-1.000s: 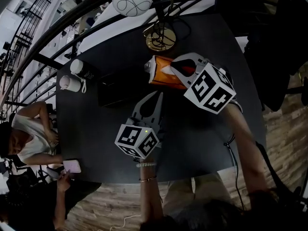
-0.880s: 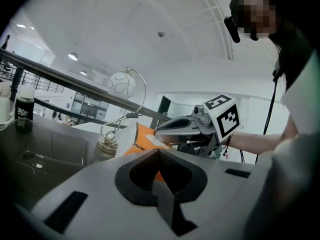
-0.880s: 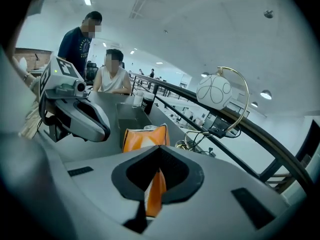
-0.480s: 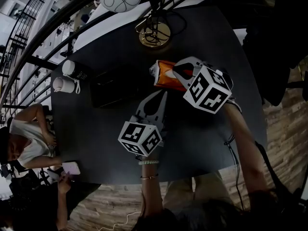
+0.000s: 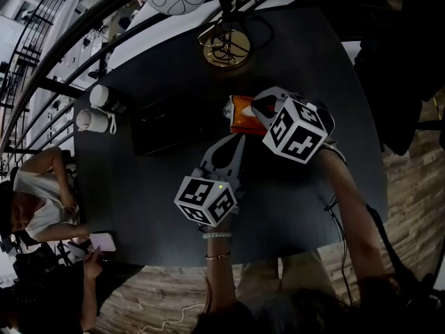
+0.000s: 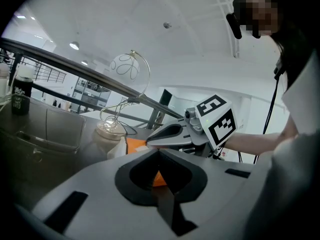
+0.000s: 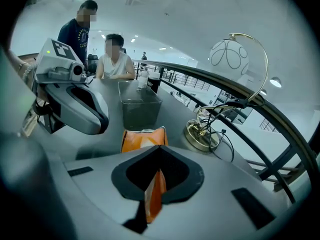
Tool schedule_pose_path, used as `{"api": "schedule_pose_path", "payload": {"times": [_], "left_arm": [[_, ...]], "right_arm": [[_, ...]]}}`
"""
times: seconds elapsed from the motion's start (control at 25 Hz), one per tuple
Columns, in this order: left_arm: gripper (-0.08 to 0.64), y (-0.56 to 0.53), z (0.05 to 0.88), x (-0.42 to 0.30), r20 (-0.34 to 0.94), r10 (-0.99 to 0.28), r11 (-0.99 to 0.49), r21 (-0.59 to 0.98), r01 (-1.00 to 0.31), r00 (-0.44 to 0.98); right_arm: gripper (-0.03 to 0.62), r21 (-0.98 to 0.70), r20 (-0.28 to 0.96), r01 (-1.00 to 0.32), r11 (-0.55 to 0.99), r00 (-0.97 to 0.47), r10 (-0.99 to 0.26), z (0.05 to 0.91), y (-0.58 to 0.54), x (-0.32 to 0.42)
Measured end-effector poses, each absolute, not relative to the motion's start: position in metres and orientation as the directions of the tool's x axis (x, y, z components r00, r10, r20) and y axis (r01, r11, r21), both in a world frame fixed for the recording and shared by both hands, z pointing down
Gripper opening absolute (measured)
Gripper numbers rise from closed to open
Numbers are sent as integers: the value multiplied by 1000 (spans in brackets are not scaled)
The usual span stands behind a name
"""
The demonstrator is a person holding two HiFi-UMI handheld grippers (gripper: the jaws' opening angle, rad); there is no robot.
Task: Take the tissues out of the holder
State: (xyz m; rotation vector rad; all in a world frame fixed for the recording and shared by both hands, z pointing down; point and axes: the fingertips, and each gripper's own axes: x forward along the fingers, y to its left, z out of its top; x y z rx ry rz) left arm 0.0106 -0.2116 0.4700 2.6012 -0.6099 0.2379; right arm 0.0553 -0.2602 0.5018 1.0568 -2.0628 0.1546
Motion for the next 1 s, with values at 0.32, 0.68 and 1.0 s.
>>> {"api": "schedule_pose_path", "payload": {"times": [0.32, 0.68, 1.0], "left_arm": [[8, -212, 475, 5, 273, -387, -787, 400, -470, 881], [8, -211, 474, 4, 272, -391, -784, 402, -473, 879], [8, -211, 461, 0, 242, -420, -780, 396, -484, 875]], "right_arm": [[17, 207, 713, -752, 625, -322, -623, 513, -262, 52], [23, 123, 688, -798, 590, -360, -630, 513, -261, 51], [84, 89, 591, -857, 507, -365, -720, 487, -260, 57]]}}
